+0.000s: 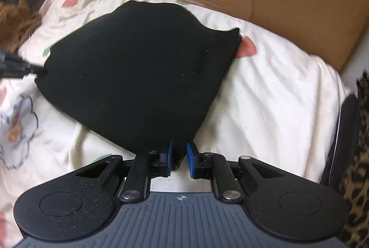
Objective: Fold clothes
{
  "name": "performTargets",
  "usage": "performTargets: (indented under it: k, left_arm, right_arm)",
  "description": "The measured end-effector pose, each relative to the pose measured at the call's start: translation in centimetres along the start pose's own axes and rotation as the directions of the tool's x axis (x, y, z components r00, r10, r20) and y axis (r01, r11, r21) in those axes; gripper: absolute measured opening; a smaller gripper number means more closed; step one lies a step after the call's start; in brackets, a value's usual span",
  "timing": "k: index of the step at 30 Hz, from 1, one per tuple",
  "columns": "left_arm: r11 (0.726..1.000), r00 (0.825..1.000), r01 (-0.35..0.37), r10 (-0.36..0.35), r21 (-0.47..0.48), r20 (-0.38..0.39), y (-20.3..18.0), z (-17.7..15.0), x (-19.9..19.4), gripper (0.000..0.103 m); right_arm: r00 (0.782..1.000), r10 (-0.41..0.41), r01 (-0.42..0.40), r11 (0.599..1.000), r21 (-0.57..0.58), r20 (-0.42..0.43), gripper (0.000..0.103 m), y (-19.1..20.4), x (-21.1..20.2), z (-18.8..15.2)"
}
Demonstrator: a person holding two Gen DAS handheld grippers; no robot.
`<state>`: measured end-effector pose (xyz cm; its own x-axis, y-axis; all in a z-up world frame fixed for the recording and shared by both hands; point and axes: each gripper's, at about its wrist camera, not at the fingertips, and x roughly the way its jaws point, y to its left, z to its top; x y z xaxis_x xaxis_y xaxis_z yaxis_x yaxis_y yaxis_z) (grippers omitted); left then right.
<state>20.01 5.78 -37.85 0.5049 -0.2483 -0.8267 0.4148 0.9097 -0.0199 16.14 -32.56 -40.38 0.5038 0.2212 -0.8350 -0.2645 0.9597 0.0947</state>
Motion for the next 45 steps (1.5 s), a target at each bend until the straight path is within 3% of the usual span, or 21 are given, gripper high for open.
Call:
performTargets:
  k: [4,8,11,18,21,25,27,29,32,35,38,43,45]
  left_arm:
    - [0.999,1.0,-0.015,0.015,-0.032,0.01,0.3,-0.2,-1.1,0.013]
    - [0.998,1.0,-0.004,0.004,-0.066,0.011,0.6,-0.4,-1.7,0.026]
    - [0.997,1.0,0.011,-0.01,-0.079,0.007,0.6,-0.5,-1.6,0.03]
    - [0.994,0.999,0.031,-0.032,-0.106,-0.007,0.5,-0.4,-1.0,0.035]
    - [0.991,0.999,0.044,-0.046,-0.123,-0.017,0.5,-0.6,-0.8,0.035]
    - [0.991,0.998,0.049,-0.053,-0.128,-0.023,0.4,-0.6,-0.4,0.035]
    - [0.991,0.998,0.051,-0.055,-0.127,-0.026,0.3,-0.5,-0.2,0.035]
    - [0.991,0.998,0.051,-0.055,-0.122,-0.029,0.2,-0.6,-0.1,0.035]
    - [0.989,0.997,0.06,-0.065,-0.133,-0.031,0.3,-0.9,0.1,0.035]
    - [0.984,0.996,0.073,-0.08,-0.164,-0.033,0.8,-1.1,0.2,0.036]
    - [0.982,0.996,0.078,-0.084,-0.173,-0.029,1.0,-1.3,0.1,0.036]
    - [0.972,0.994,0.104,-0.11,-0.212,-0.017,1.5,-1.6,0.2,0.039]
    - [0.964,0.992,0.119,-0.125,-0.238,-0.01,1.8,-1.7,0.4,0.042]
  right_arm:
    - [1.0,0.03,-0.03,0.995,0.093,0.0,0.02,-0.8,-0.8,-0.3]
    - [0.998,0.06,-0.058,0.981,0.183,-0.006,0.022,-1.5,-1.1,-0.7]
    - [0.996,0.09,-0.083,0.962,0.261,-0.015,0.028,-2.1,-1.1,-1.2]
    - [0.983,0.184,-0.162,0.913,0.373,-0.024,0.029,-2.9,-0.4,-2.6]
    - [0.97,0.243,-0.215,0.863,0.457,-0.003,0.03,-3.3,0.5,-3.1]
    - [0.951,0.308,-0.268,0.755,0.598,0.036,0.035,-4.2,2.1,-4.0]
    - [0.936,0.344,-0.306,0.68,0.667,0.078,0.036,-4.8,2.7,-4.5]
    - [0.916,0.378,-0.343,0.564,0.751,0.135,0.037,-5.8,3.3,-5.3]
    - [0.895,0.4,-0.379,0.454,0.806,0.196,0.037,-6.6,3.8,-6.1]
    - [0.894,0.402,-0.382,0.46,0.801,0.195,0.036,-6.5,4.1,-6.1]
    - [0.892,0.399,-0.398,0.465,0.791,0.214,0.011,-6.8,3.8,-5.9]
    - [0.884,0.405,-0.409,0.433,0.803,0.232,0.012,-7.1,4.3,-6.2]
    - [0.881,0.409,-0.411,0.414,0.812,0.237,0.019,-7.2,4.6,-6.5]
